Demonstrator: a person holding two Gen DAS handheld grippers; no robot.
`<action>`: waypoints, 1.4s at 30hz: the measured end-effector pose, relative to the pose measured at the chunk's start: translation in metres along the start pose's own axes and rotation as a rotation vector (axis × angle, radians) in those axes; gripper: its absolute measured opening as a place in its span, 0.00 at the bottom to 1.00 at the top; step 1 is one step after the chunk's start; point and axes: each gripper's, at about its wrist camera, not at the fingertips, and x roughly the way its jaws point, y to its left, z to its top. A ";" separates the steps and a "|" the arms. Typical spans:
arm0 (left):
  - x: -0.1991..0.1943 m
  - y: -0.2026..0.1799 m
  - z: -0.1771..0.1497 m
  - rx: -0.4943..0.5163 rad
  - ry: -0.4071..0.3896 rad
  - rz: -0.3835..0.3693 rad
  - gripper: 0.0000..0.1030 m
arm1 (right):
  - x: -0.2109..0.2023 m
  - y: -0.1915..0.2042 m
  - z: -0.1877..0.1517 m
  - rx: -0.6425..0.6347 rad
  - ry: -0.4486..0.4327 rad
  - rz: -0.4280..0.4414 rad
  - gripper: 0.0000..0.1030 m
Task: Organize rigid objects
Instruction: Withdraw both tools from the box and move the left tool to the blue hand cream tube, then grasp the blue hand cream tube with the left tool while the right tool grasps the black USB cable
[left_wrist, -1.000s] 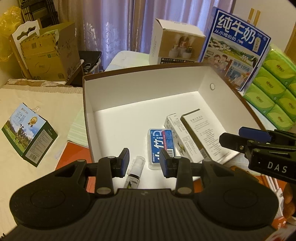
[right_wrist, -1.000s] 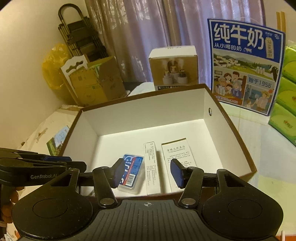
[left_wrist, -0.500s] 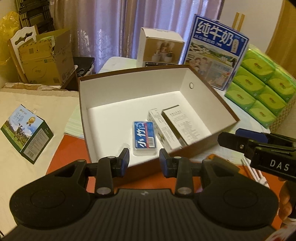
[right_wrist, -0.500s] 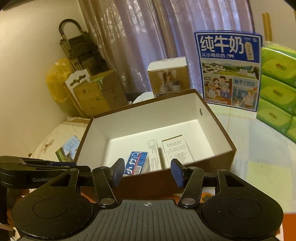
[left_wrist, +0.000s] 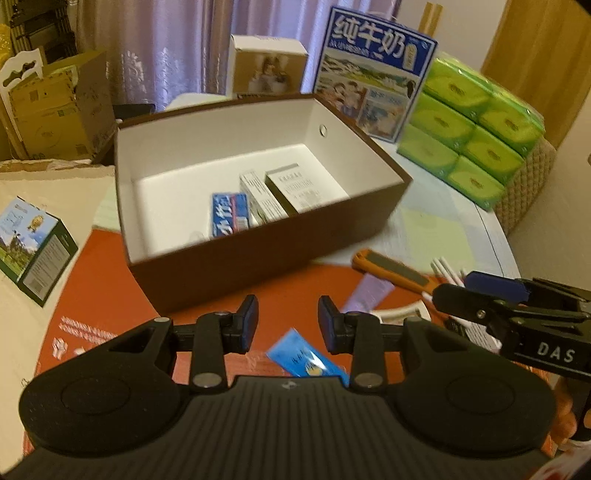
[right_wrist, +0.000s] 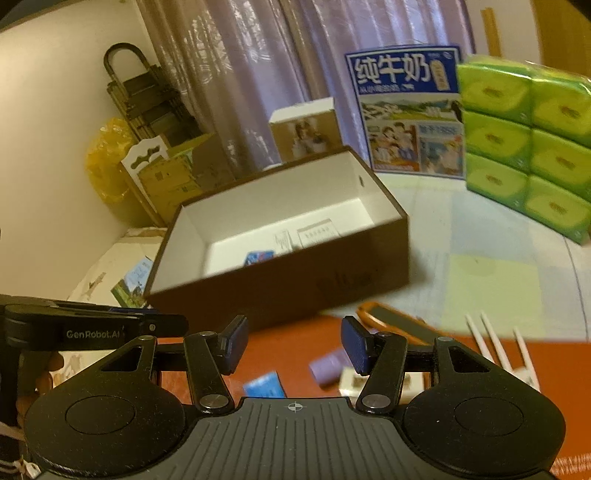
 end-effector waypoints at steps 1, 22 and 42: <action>0.001 -0.002 -0.003 0.002 0.006 -0.002 0.30 | -0.005 -0.002 -0.005 0.003 0.003 -0.005 0.51; 0.052 -0.052 -0.064 0.028 0.191 -0.038 0.30 | -0.060 -0.055 -0.091 0.084 0.122 -0.153 0.51; 0.102 -0.081 -0.082 0.111 0.193 0.099 0.34 | -0.068 -0.091 -0.112 0.158 0.144 -0.218 0.51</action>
